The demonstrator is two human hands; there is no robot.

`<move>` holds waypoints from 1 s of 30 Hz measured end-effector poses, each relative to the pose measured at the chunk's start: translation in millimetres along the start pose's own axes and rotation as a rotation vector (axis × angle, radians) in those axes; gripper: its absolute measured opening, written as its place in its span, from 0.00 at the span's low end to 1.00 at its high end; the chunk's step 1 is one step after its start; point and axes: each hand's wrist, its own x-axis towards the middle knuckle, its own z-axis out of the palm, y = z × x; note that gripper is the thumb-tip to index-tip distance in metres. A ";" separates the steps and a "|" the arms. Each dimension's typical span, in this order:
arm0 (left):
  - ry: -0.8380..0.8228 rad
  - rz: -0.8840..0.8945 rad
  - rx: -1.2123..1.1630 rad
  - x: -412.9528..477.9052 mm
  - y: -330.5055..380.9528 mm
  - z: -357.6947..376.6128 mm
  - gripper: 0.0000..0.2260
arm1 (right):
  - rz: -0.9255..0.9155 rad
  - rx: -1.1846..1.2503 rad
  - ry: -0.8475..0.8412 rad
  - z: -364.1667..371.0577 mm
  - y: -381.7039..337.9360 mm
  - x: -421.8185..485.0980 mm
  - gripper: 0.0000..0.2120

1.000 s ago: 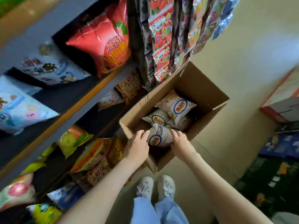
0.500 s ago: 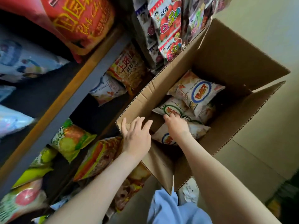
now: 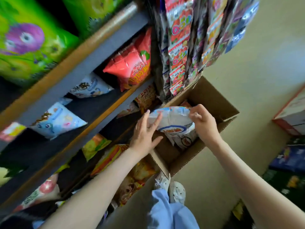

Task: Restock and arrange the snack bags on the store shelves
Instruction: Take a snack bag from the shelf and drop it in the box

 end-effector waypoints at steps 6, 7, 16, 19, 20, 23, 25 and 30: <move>0.152 -0.374 -0.551 -26.3 66.2 -121.2 0.51 | -0.029 0.135 0.119 -43.1 -127.1 -37.2 0.07; 0.154 -0.411 -0.661 -34.8 72.8 -136.1 0.53 | -0.014 0.163 0.123 -46.4 -143.5 -42.8 0.06; 0.352 -0.278 -0.797 -126.3 81.0 -229.7 0.53 | 0.074 0.308 -0.097 -34.3 -249.7 -93.6 0.10; 0.406 -0.320 -0.803 -159.9 68.9 -254.1 0.50 | 0.013 0.355 -0.202 -13.8 -281.8 -118.2 0.07; 0.429 -0.353 -0.826 -172.3 62.8 -261.0 0.50 | -0.019 0.376 -0.257 -4.5 -291.1 -127.9 0.05; 0.526 -0.459 -0.895 -212.2 35.4 -280.3 0.51 | -0.109 0.424 -0.462 31.6 -313.2 -157.0 0.05; 0.550 -0.551 -0.975 -240.5 12.2 -292.2 0.52 | -0.204 0.412 -0.583 62.7 -319.4 -174.4 0.13; 0.549 -0.718 -1.184 -318.0 -37.2 -315.0 0.51 | -0.275 0.353 -0.905 130.9 -332.0 -231.0 0.31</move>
